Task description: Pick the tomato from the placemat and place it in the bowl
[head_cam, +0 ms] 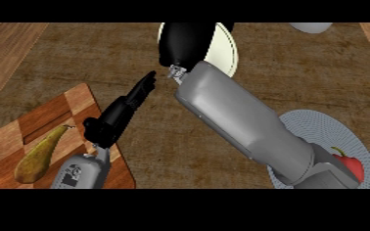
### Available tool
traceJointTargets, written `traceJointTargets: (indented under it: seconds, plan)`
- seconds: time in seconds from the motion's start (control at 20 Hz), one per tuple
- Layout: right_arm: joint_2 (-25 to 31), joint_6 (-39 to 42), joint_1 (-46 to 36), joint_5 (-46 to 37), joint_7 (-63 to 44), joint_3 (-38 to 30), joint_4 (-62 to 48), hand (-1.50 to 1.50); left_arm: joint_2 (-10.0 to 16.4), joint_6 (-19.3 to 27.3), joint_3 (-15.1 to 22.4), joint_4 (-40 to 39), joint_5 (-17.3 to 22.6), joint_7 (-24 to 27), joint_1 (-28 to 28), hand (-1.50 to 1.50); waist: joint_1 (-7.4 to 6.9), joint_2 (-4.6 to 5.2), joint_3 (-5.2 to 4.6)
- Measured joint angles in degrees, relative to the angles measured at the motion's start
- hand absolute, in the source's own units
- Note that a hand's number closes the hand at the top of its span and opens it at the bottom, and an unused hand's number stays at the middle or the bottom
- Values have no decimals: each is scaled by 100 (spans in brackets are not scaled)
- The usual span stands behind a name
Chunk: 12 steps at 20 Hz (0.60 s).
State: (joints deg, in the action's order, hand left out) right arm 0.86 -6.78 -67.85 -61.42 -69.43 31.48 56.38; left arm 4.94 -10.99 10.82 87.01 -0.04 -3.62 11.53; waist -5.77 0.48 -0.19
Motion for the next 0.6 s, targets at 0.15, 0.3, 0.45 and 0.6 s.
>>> traceJointTargets:
  seconds: [0.15, 0.3, 0.45, 0.6]
  plan:
    - [5, -70, -85, -255, -47, 96, -295, 150, -6, 60, -53, 46, 3, -29, -39, 0, 103, -11, 3]
    - [4, -193, -69, -496, -15, 141, -607, 150, 64, 29, -116, 103, 32, 4, -137, 0, 180, -11, 6]
    - [4, -236, 42, -458, 16, 93, -815, 150, 48, 69, -114, 126, -3, 1, -183, 0, 246, -13, 9]
    - [-5, -271, 306, -24, 150, -245, -971, 150, 18, 124, -107, 183, -32, -35, -191, 0, 280, -6, 14]
